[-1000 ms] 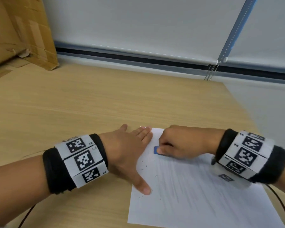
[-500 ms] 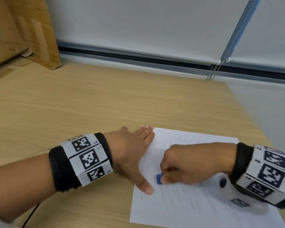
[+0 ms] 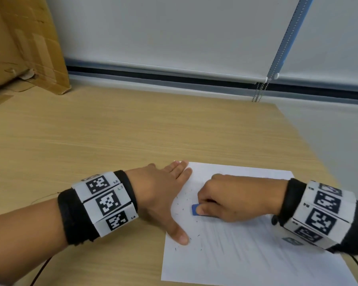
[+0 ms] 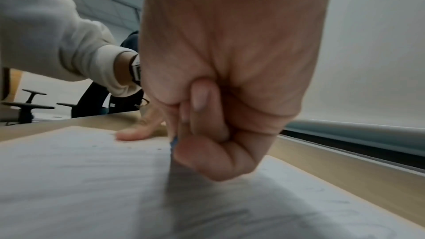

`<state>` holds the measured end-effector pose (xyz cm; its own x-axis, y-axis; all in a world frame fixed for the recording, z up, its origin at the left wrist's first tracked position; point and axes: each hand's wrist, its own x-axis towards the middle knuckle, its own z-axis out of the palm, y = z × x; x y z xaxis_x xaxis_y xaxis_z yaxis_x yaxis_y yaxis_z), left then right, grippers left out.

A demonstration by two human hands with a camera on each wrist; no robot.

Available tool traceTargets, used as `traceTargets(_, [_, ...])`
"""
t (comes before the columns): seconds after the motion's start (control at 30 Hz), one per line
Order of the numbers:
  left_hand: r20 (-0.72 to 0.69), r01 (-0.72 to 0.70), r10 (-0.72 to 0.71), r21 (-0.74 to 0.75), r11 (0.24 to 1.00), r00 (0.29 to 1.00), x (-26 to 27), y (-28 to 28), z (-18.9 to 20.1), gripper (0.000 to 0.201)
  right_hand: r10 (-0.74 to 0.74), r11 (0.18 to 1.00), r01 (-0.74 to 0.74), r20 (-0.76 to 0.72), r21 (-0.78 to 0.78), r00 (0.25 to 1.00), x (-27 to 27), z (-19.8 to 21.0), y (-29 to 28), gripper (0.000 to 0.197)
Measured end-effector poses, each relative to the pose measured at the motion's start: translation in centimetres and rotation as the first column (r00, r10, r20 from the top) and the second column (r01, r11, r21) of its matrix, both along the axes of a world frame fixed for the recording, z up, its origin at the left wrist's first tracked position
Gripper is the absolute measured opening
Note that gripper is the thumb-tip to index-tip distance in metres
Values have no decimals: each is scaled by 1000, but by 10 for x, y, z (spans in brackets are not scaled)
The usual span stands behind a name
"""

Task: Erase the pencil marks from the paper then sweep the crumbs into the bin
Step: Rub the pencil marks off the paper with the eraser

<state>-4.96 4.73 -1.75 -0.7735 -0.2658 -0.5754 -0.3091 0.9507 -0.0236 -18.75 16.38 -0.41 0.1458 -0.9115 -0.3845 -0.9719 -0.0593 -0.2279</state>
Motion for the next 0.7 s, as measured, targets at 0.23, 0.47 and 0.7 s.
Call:
traceTargets(0.23, [35, 17, -17, -22, 1000, 999, -3, 2, 1, 149, 84, 993, -88, 49, 77, 995, 12, -1, 17, 43])
traceTargets(0.47, [73, 18, -16, -28, 999, 997, -6, 6, 2, 153, 118, 987, -124, 60, 106, 991, 19, 2, 29, 40])
traceTargets(0.7, [90, 5, -3, -31, 1000, 996, -6, 8, 4, 152, 54, 998, -53, -4, 25, 999, 15, 1, 8, 41])
